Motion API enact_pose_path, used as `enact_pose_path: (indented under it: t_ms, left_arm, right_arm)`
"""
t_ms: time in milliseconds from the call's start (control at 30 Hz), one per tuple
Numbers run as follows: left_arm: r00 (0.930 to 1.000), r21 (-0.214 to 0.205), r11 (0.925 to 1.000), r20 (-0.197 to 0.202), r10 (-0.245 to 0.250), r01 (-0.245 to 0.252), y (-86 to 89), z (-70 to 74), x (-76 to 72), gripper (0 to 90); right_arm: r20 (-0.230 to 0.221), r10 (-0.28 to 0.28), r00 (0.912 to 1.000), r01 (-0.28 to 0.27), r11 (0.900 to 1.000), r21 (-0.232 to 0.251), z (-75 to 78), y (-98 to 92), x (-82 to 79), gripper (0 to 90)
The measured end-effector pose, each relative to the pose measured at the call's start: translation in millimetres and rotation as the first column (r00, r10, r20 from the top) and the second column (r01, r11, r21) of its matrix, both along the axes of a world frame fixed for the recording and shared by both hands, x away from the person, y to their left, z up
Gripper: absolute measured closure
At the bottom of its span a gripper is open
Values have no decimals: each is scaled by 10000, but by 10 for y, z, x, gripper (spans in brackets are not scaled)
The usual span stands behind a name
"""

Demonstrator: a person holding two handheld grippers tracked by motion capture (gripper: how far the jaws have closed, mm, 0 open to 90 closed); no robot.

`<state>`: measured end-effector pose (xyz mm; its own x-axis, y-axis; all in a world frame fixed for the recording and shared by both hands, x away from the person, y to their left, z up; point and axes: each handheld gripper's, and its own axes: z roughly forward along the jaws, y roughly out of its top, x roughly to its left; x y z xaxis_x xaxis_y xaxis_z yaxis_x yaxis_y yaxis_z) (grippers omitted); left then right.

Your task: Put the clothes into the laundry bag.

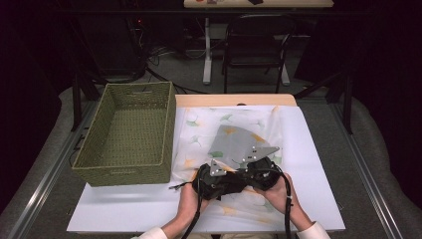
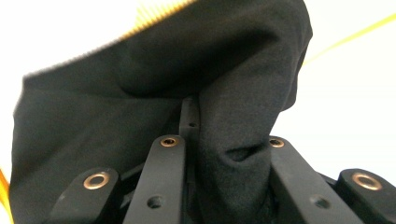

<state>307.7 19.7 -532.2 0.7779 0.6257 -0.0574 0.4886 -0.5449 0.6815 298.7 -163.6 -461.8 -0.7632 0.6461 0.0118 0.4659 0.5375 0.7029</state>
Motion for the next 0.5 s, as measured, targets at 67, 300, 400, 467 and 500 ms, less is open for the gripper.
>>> enact_pose_path:
  t_ms: [67,300,400,467,500]
  left_arm:
    - [9999,-49,10000,151,39,-39,-18,-2,33,792]
    - [9978,-347,9981,405,531,-517,-103,27,175,774]
    - [9976,-295,9980,386,568,-557,-122,17,225,756]
    - [9979,-295,9979,267,584,-576,-119,-3,240,735]
    - [9986,-245,9985,171,491,-487,-113,-7,244,717]
  right_arm:
    - [-39,-42,10000,43,10000,84,9,-3,-2,885]
    - [-62,-17,10000,19,9995,308,39,-16,-3,885]
    - [-74,10,10000,-7,9993,380,45,-27,-1,885]
    - [-163,-43,9999,49,9994,357,33,-34,3,885]
    - [-161,-52,9999,57,9994,328,25,-36,8,885]
